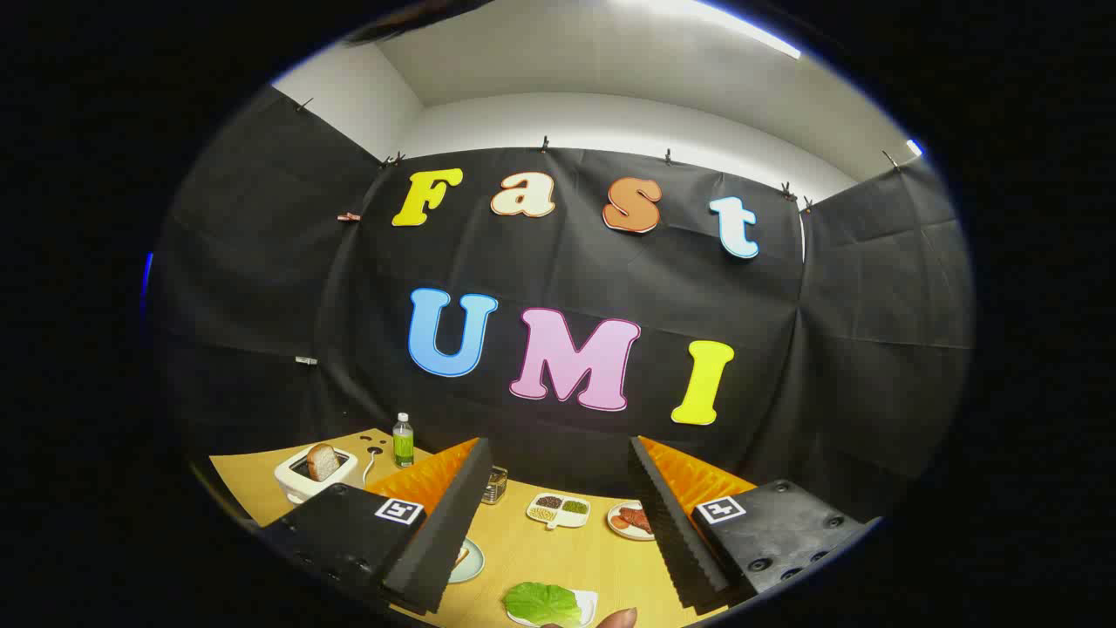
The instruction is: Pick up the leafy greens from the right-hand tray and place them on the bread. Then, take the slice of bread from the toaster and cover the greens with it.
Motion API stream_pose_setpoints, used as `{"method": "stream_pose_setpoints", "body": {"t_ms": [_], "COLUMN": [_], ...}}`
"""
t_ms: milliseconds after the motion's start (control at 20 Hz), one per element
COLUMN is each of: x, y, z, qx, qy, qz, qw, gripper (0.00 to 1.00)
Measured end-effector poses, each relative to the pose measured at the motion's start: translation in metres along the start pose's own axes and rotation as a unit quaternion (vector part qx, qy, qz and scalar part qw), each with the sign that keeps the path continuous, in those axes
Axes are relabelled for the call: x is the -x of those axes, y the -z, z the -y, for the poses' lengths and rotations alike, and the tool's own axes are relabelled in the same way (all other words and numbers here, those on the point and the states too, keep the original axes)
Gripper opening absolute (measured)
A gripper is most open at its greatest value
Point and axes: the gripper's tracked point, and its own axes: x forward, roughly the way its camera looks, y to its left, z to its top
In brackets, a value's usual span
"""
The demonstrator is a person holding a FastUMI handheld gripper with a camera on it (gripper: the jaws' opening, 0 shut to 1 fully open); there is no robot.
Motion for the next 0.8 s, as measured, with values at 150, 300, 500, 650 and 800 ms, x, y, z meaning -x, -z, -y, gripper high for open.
{"method": "stream_pose_setpoints", "body": {"t_ms": [150, 300, 500, 650, 800], "x": [-0.0002, -0.0004, 0.0009, 0.0008, 0.0018], "y": [-0.0008, -0.0002, -0.0009, -0.0016, -0.0034], "z": [-0.0018, -0.0050, -0.0070, -0.0045, -0.0055], "qx": [0.005, 0.010, 0.006, 0.004, 0.003], "qy": [-0.003, -0.005, -0.011, -0.008, -0.013], "qz": [0.000, -0.001, -0.001, -0.001, 0.003], "qw": [1.000, 1.000, 1.000, 1.000, 1.000], "gripper": [0.97, 0.97, 0.97, 0.97, 0.97]}}
